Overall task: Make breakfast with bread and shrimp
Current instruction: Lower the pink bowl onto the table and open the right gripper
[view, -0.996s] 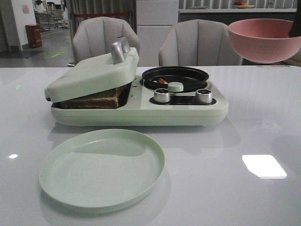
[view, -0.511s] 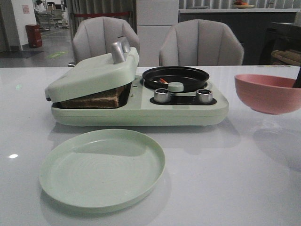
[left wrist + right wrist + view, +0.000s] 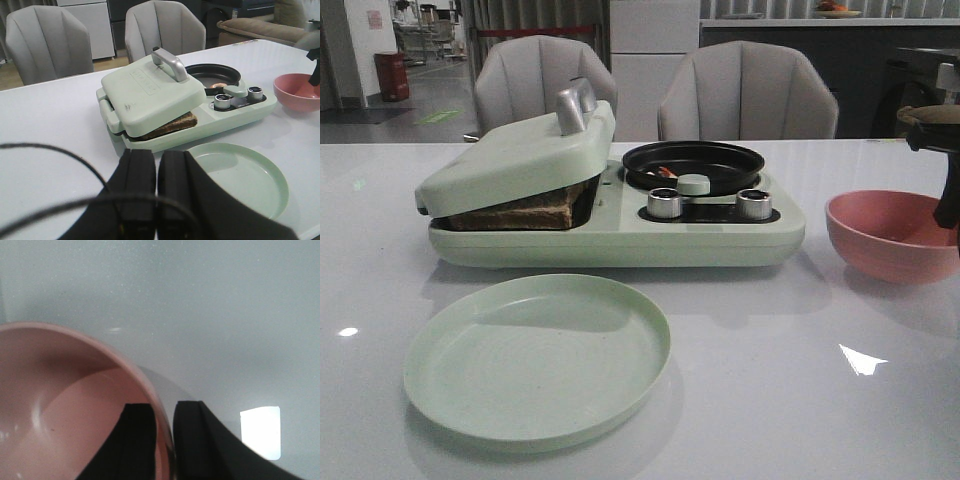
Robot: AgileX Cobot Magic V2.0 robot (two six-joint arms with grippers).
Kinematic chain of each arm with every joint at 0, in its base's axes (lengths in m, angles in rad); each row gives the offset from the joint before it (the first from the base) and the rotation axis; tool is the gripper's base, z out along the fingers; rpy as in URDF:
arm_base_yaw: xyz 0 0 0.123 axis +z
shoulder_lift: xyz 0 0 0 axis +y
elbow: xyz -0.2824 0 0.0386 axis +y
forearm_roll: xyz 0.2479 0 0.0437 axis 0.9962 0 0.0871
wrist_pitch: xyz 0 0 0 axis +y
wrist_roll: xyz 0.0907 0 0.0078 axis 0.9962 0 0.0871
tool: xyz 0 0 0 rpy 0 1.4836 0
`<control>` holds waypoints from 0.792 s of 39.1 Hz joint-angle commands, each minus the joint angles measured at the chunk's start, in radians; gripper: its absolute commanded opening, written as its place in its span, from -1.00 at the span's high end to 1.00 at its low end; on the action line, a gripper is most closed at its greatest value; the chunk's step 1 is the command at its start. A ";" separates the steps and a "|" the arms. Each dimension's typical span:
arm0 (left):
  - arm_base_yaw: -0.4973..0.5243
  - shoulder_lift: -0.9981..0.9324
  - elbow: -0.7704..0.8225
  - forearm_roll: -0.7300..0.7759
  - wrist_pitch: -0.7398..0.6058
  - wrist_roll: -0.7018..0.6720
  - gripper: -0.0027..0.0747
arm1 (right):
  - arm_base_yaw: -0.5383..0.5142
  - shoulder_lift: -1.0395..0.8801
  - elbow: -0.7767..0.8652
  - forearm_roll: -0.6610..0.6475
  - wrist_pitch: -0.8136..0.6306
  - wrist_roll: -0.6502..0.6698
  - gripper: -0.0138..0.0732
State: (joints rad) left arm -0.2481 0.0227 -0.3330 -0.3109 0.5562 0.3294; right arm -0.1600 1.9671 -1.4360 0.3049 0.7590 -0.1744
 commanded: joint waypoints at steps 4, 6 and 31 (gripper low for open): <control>-0.004 0.013 -0.026 -0.023 -0.069 -0.006 0.64 | 0.012 -0.057 -0.026 -0.026 -0.042 -0.013 -0.26; -0.004 0.013 -0.026 -0.023 -0.069 -0.006 0.64 | 0.012 -0.062 -0.029 -0.039 -0.037 -0.013 -0.31; -0.004 0.013 -0.026 -0.023 -0.069 -0.006 0.64 | 0.126 -0.530 -0.079 -0.037 0.034 -0.014 -0.34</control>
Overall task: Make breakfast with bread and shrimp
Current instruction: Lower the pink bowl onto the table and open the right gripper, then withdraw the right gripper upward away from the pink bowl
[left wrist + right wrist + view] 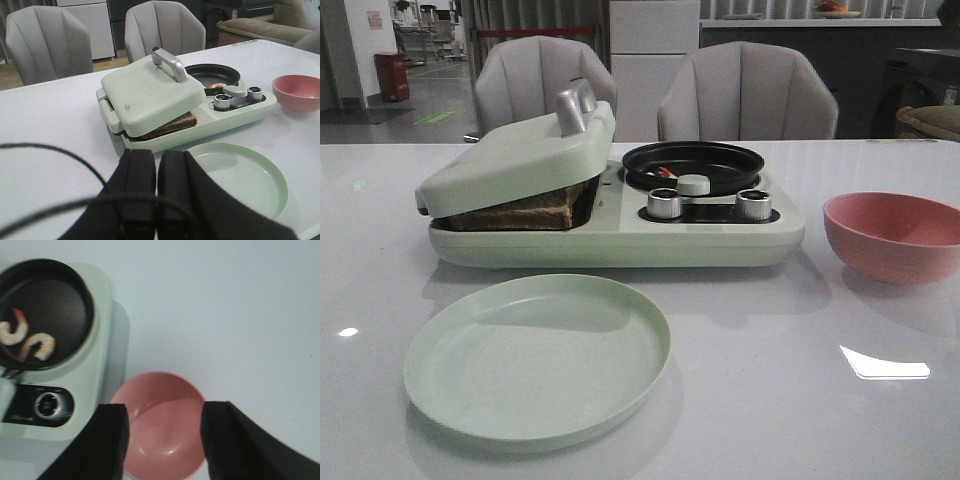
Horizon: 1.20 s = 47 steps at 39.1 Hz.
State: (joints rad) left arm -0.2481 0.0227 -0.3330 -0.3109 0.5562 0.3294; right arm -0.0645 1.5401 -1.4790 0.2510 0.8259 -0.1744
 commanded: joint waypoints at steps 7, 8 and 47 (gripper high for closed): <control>-0.004 0.013 -0.026 -0.023 -0.069 -0.006 0.64 | 0.111 -0.241 -0.016 0.017 -0.043 -0.014 -0.34; -0.004 0.013 -0.026 -0.023 -0.069 -0.006 0.64 | 0.121 -0.266 -0.006 0.016 -0.051 -0.014 -0.34; -0.004 0.013 -0.026 -0.023 -0.069 -0.006 0.64 | 0.359 -1.438 1.137 -0.038 -0.715 -0.014 -0.34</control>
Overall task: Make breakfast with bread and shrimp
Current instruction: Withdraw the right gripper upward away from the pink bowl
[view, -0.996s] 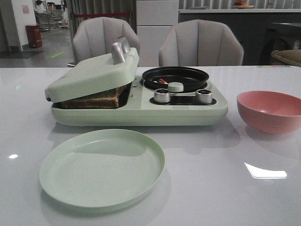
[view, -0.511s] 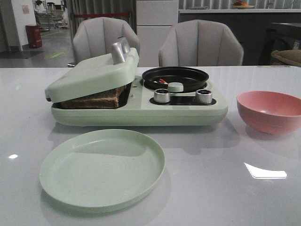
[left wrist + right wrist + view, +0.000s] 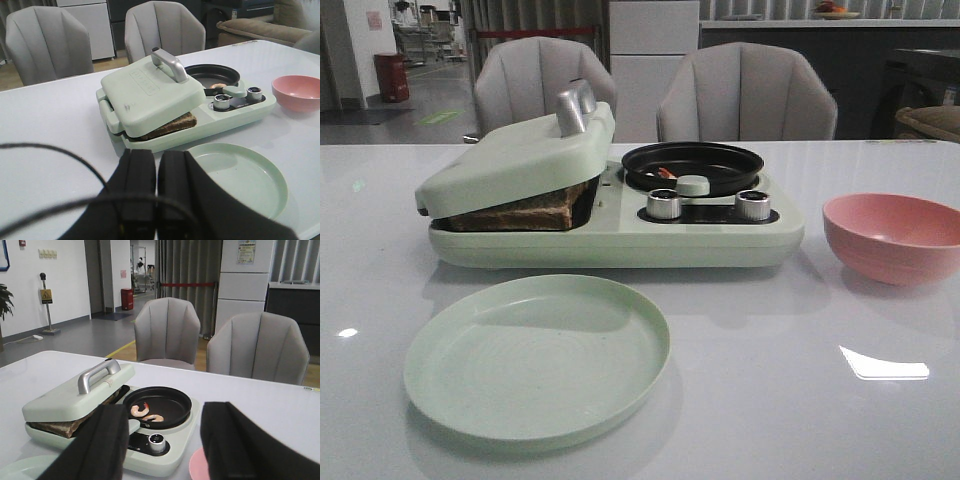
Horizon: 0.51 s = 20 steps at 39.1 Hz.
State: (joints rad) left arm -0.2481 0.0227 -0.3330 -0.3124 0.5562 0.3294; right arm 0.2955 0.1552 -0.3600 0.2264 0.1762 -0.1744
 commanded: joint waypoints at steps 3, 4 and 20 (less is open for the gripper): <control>-0.004 0.013 -0.026 -0.021 -0.069 -0.006 0.64 | -0.001 -0.094 0.060 -0.014 -0.059 -0.014 -0.34; -0.004 0.013 -0.026 -0.021 -0.069 -0.006 0.64 | -0.001 -0.105 0.074 -0.014 -0.058 -0.014 -0.34; -0.004 0.013 -0.026 -0.021 -0.069 -0.006 0.64 | -0.001 -0.109 0.136 -0.014 -0.027 -0.014 0.17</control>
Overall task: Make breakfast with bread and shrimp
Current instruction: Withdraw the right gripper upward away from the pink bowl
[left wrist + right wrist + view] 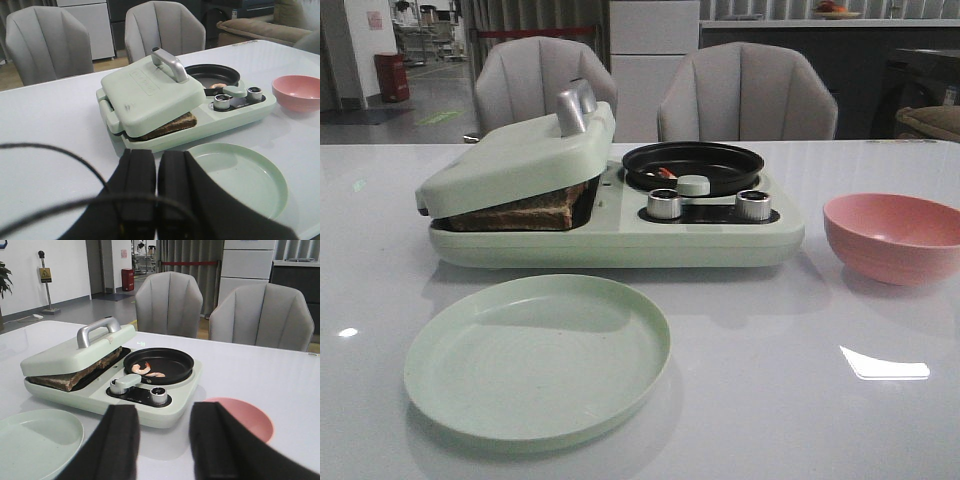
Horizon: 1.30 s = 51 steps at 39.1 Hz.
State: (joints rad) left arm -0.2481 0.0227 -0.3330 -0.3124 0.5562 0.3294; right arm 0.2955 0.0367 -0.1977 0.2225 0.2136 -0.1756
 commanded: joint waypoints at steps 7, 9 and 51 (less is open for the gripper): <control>-0.004 0.013 -0.026 -0.021 -0.069 -0.006 0.64 | -0.001 0.009 -0.026 0.000 -0.052 -0.010 0.33; -0.004 0.013 -0.026 -0.021 -0.069 -0.006 0.64 | -0.001 0.009 -0.026 0.000 -0.051 -0.010 0.33; 0.107 0.013 0.237 0.374 -0.528 -0.452 0.64 | -0.001 0.009 -0.026 0.000 -0.047 -0.010 0.33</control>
State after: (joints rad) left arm -0.1652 0.0227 -0.1205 -0.0499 0.2076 0.0266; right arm 0.2955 0.0367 -0.1977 0.2225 0.2376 -0.1756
